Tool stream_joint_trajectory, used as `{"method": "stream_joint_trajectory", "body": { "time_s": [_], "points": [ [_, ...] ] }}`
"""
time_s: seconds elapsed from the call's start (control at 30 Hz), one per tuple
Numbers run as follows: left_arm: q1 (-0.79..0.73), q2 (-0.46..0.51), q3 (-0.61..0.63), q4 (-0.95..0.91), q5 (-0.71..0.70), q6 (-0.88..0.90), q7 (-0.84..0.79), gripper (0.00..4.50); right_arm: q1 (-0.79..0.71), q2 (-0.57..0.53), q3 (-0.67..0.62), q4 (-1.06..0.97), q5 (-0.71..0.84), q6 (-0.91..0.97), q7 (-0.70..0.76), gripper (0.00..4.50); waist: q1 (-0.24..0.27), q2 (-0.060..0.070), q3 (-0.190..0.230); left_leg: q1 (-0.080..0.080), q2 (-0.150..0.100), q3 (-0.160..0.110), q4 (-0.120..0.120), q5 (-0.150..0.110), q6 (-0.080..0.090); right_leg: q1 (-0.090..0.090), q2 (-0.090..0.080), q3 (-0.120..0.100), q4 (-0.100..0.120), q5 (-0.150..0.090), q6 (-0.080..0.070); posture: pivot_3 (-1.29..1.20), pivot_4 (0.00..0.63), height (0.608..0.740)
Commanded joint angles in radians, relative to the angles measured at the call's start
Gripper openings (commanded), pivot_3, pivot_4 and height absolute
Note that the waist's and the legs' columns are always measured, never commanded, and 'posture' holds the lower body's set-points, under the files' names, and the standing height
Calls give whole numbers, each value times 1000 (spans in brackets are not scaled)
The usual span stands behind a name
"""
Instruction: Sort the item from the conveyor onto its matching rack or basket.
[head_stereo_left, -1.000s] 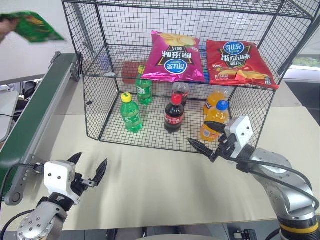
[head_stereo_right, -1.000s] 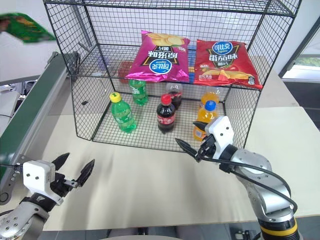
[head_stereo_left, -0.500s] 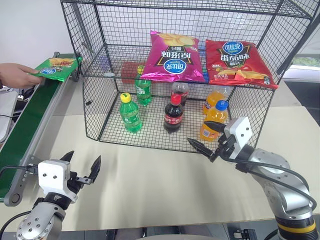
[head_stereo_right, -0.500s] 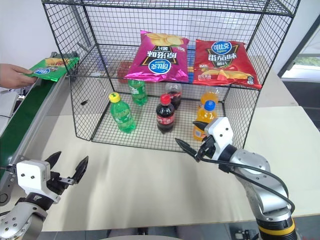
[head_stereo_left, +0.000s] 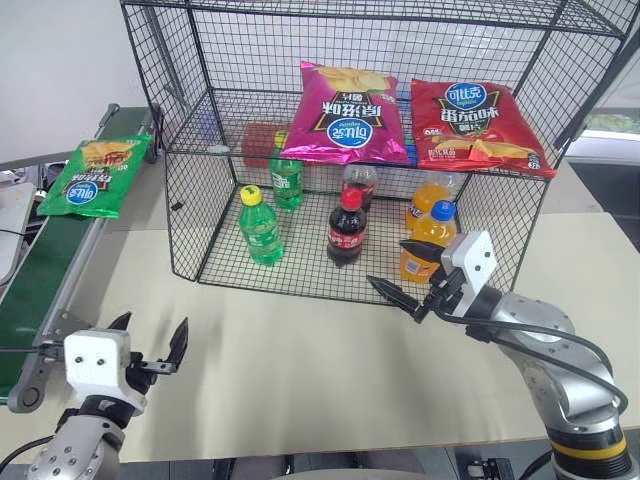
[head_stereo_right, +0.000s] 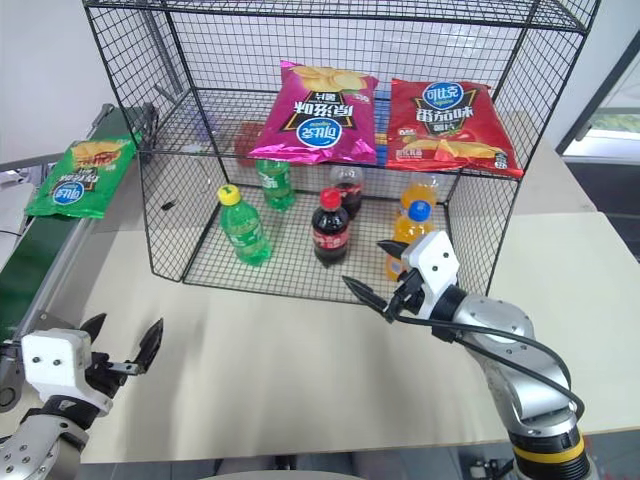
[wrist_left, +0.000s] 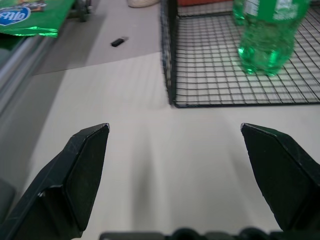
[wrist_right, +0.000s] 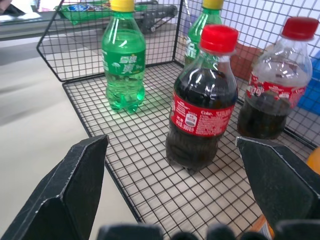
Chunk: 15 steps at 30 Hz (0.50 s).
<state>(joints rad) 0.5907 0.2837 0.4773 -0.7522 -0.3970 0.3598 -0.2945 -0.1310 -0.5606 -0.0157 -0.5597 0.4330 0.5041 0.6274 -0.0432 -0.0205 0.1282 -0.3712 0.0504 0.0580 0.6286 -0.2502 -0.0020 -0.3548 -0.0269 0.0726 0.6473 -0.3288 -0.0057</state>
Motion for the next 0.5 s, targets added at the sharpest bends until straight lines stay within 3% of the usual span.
{"method": "stream_joint_trajectory", "body": {
  "time_s": [0.03, 0.23, 0.5],
  "points": [
    [-8, 13, 83, -58, -66, 18, 16, 4500, -55, -12, -13, -31, 35, -9, 33, 4486, 0, 0, 0, 0, 0, 0, 0, 0, 0, 0, 0, 0, 0, 0, 0, 0, 150, 740],
    [-36, -6, 210, -47, -124, 20, 78, 4500, -140, 13, 5, -13, 71, 7, 49, 4486, 1, 0, 0, 2, 0, 0, 0, 0, 0, 0, 0, 0, 0, 0, 0, 0, 150, 740],
    [-31, -38, 292, -54, -243, 83, 174, 4500, -136, 26, 25, 15, 61, -17, 67, 4486, 1, 0, 0, 2, 0, -1, 0, 0, 0, 0, -1, 0, 0, 0, 0, 0, 150, 740]
  ]
}}
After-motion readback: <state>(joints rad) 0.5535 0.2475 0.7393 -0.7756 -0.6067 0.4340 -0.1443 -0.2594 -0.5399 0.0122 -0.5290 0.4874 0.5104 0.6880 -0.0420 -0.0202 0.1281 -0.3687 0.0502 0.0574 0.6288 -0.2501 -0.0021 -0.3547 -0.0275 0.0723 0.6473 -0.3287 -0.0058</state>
